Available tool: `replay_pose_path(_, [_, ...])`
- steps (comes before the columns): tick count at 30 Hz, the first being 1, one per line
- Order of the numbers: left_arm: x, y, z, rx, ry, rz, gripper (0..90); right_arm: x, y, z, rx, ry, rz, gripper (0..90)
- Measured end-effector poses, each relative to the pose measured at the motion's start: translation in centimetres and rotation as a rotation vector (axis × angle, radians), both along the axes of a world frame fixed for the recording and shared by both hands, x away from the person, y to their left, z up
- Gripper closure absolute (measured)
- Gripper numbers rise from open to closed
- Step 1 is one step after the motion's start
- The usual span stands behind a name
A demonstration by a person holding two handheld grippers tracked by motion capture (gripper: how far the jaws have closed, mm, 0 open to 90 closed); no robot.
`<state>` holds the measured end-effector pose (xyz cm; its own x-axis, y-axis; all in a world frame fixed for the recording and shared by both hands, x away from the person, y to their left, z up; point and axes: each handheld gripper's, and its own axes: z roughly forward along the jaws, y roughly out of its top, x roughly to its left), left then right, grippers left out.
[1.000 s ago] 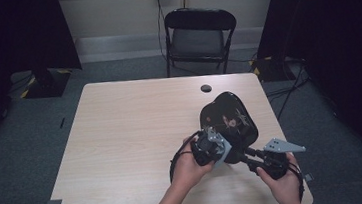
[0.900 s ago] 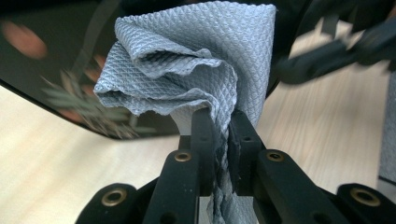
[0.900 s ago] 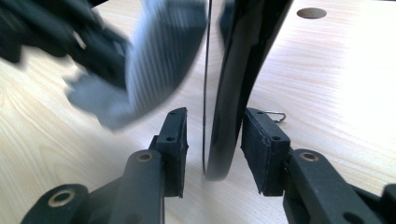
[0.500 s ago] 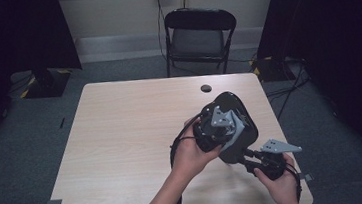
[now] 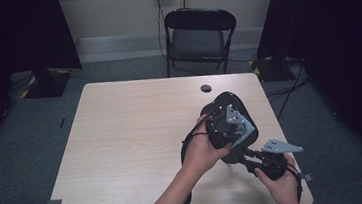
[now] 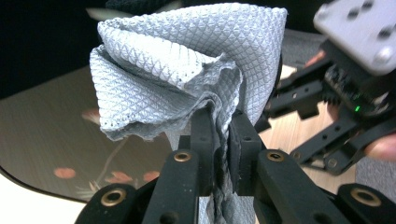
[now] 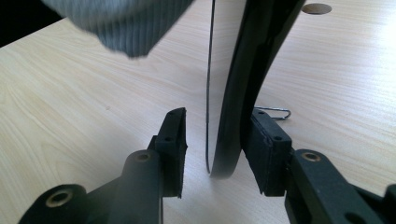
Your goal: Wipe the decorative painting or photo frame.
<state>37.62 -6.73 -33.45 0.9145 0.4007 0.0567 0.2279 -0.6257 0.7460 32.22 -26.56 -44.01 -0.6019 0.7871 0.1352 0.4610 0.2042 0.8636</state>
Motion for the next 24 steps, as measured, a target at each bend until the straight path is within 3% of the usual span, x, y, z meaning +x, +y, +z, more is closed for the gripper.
replay_pose_path(24, [0.1,0.5,-9.8,0.071,0.165,0.028,82.5,-0.5,-1.4,0.5,0.020,0.018,-0.008,59.6])
